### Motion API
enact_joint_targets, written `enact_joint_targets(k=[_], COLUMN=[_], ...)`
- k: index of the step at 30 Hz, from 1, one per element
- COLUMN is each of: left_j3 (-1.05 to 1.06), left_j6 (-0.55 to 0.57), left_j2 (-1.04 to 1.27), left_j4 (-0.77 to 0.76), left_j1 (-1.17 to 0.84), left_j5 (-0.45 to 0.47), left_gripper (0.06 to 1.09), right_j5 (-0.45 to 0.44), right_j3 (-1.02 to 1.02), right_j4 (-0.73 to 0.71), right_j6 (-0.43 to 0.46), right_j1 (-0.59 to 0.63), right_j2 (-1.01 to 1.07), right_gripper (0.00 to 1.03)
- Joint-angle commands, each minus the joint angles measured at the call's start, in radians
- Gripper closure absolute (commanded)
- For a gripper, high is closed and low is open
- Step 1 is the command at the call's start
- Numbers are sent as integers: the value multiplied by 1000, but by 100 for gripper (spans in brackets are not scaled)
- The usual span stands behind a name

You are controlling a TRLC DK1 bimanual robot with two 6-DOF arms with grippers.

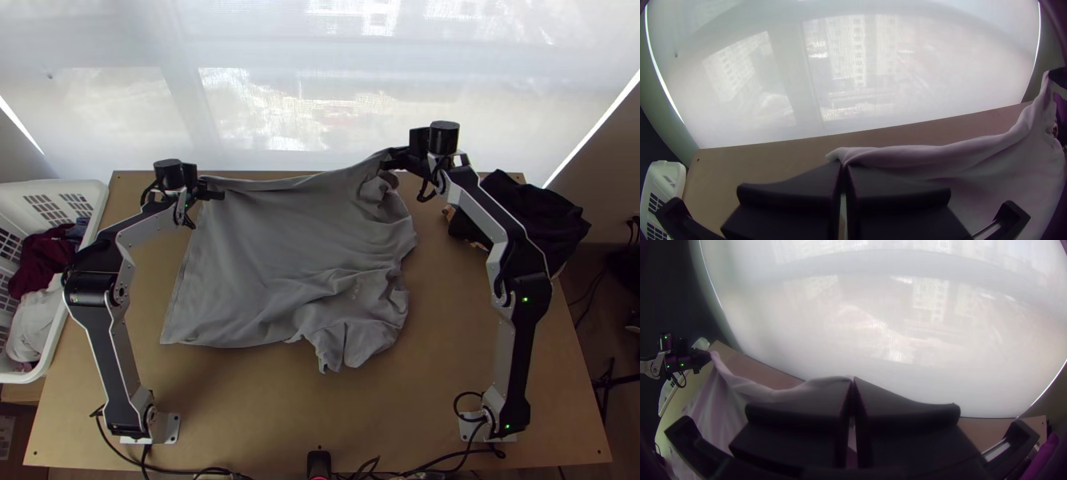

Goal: Fold the t-shirt

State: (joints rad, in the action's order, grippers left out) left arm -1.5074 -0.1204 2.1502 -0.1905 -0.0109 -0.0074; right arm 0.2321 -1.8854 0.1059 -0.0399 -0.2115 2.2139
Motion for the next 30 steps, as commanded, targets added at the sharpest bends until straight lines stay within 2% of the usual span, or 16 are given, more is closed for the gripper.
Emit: enact_joint_targets(k=[1, 8, 18, 30], left_j3=[148, 283, 492, 630], left_j6=[-1, 24, 27, 36], left_j2=[-107, -257, -426, -564], left_j4=[-66, -90, -96, -87], left_j1=[-6, -1, -3, 6], left_j5=[-5, -3, 4, 3], left_gripper=[105, 105, 105, 105], right_j5=[-2, -4, -4, -2], right_j3=[160, 417, 620, 918], right_j4=[-6, -133, -156, -156], right_j6=[18, 41, 31, 29], right_j1=[-8, -55, -69, -72], right_j2=[-115, -269, -431, -704], right_gripper=[100, 100, 100, 100])
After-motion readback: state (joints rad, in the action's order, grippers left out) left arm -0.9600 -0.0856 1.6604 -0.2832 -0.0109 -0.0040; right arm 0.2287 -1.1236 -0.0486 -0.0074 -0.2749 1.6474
